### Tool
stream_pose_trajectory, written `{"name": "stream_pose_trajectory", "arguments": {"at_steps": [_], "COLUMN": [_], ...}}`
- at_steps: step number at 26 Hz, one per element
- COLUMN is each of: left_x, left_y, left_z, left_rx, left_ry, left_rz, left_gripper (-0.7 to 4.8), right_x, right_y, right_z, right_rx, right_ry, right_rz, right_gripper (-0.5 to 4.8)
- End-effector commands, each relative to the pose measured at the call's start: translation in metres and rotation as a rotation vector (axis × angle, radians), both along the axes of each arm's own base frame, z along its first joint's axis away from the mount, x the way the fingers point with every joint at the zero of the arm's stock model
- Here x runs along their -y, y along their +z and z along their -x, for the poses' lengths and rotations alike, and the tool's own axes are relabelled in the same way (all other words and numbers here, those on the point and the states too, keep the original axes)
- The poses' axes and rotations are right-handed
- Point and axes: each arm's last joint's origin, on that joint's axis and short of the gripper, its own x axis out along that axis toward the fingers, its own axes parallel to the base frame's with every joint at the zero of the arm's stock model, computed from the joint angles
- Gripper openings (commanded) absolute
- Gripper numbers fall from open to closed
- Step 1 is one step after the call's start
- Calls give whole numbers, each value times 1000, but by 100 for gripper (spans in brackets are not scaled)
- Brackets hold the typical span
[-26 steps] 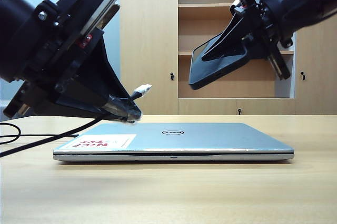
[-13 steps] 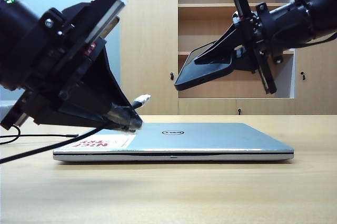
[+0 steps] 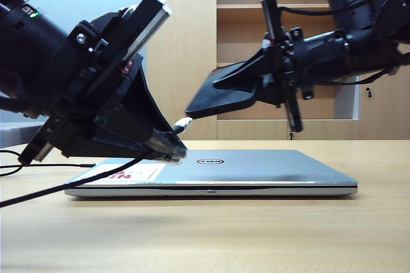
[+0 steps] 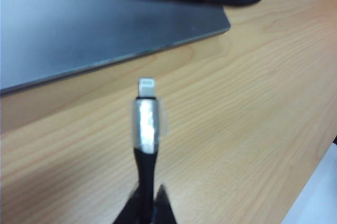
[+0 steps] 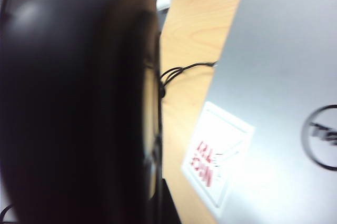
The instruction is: Pick up the charging cable and the phone, plug the charging cable into the charging port on the phone, and finally place them back on the table.
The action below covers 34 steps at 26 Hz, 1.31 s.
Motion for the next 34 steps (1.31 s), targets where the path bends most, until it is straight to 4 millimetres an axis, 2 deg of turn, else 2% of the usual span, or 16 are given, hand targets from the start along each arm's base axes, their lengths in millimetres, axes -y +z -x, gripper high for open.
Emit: {"name": "stream_pose_trajectory", "arguments": {"at_steps": [1, 19, 26, 34], "left_x": [1, 1, 1, 1], "left_y": [2, 2, 2, 2], "left_z": [0, 0, 0, 0], "left_rx": [8, -19, -23, -39], "left_ry": [-3, 16, 19, 31], "left_rz": [17, 33, 35, 46], "left_gripper": [-6, -6, -6, -6], "right_x": [-10, -13, -22, -20], "right_y": [7, 0, -3, -9], "right_z": [-1, -2, 2, 5], "right_rx": [33, -25, -55, -71], "right_ry": [31, 30, 48, 27], "right_rz": [-70, -83, -70, -59], "right_gripper": [-5, -5, -6, -6]}}
